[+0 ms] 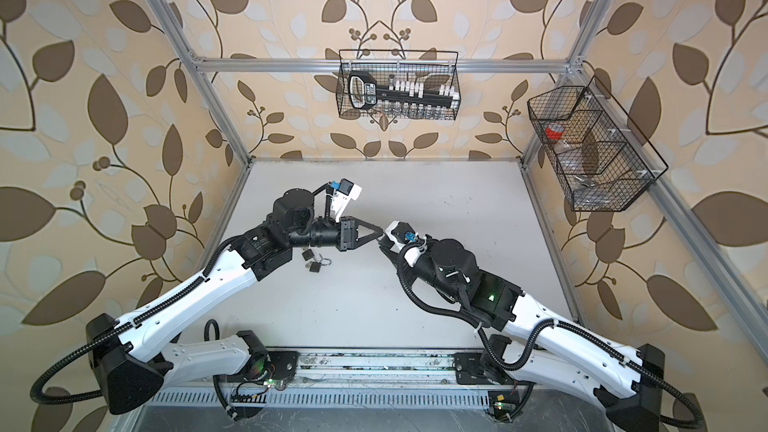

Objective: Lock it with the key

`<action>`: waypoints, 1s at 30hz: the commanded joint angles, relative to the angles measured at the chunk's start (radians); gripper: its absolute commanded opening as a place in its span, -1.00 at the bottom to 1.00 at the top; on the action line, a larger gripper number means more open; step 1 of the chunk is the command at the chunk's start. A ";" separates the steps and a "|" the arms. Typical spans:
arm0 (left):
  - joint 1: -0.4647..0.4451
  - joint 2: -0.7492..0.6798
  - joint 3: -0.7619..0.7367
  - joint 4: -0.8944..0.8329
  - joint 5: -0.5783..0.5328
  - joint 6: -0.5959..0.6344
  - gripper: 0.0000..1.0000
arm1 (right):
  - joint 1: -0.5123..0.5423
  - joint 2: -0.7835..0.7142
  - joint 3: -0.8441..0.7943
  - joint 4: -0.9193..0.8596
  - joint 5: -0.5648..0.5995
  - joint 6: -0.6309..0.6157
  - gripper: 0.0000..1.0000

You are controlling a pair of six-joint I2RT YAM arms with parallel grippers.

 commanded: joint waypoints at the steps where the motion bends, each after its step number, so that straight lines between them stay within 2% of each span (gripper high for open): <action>1: -0.012 -0.036 0.044 0.034 0.034 0.030 -1.00 | 0.001 -0.008 0.031 0.023 0.010 0.007 -0.35; 8: -0.011 -0.010 0.060 0.041 0.072 0.023 -1.00 | 0.001 -0.028 0.008 0.033 0.069 0.044 -0.52; 9: -0.011 -0.009 0.064 0.032 0.065 0.028 -0.95 | 0.000 -0.034 0.004 0.033 0.073 0.050 -0.54; 13: -0.010 -0.046 0.056 -0.036 -0.082 0.034 -0.25 | 0.000 -0.045 -0.011 0.007 0.156 0.083 -0.62; 15: -0.005 -0.067 0.051 -0.094 -0.172 0.040 0.21 | -0.002 -0.045 -0.015 -0.012 0.218 0.107 -0.71; 17: 0.008 -0.077 0.054 -0.149 -0.226 0.047 0.46 | -0.016 -0.034 -0.020 -0.034 0.248 0.128 -0.79; 18: 0.013 -0.081 0.055 -0.183 -0.259 0.052 0.68 | -0.026 -0.020 -0.019 -0.048 0.253 0.143 -0.86; 20: 0.014 -0.089 0.056 -0.247 -0.333 0.071 0.98 | -0.073 0.025 -0.004 -0.093 0.199 0.165 -0.94; 22: 0.015 -0.088 0.051 -0.294 -0.410 0.074 0.98 | -0.133 0.079 0.008 -0.130 0.118 0.175 -1.00; 26: 0.018 -0.026 0.102 -0.453 -0.522 0.088 0.98 | -0.232 0.175 0.016 -0.154 0.009 0.175 -1.00; 30: 0.023 0.025 0.116 -0.506 -0.527 0.097 0.98 | -0.328 0.254 0.015 -0.135 -0.104 0.176 -1.00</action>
